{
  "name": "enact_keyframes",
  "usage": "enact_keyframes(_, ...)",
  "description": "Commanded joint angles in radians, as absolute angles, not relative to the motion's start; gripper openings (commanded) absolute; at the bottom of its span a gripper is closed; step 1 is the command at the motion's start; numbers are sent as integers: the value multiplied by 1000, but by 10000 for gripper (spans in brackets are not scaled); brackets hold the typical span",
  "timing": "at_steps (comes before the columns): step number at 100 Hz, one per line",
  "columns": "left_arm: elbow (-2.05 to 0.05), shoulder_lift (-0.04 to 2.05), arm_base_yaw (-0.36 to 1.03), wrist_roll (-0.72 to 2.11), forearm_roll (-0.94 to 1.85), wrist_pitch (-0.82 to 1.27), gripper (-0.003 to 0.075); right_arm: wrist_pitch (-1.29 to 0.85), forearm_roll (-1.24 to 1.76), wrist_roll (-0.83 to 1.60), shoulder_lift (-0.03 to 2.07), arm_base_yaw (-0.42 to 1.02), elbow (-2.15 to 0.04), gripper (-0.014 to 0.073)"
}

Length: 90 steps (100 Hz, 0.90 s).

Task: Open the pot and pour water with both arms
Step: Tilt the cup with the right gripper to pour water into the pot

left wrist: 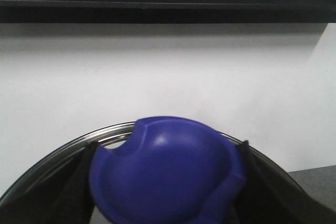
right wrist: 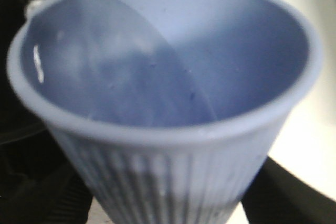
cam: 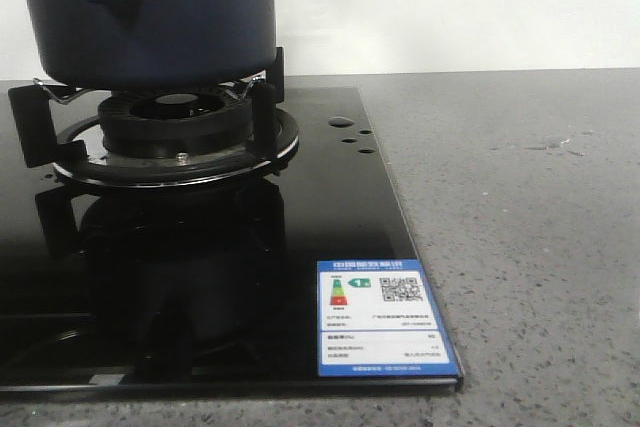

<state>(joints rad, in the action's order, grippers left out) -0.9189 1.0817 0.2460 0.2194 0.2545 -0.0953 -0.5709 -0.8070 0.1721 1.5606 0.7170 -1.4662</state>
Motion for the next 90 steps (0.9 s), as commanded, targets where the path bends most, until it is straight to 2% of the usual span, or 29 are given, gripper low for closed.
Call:
enact_keyframes(1,-957,1053,245,220,251,-221,369,-505,-942,177,1530,733,-1511,302)
enact_keyframes(90,-957,1053,245,220,251,-221,369,-440,-1411,177,1554,735,-1511,302)
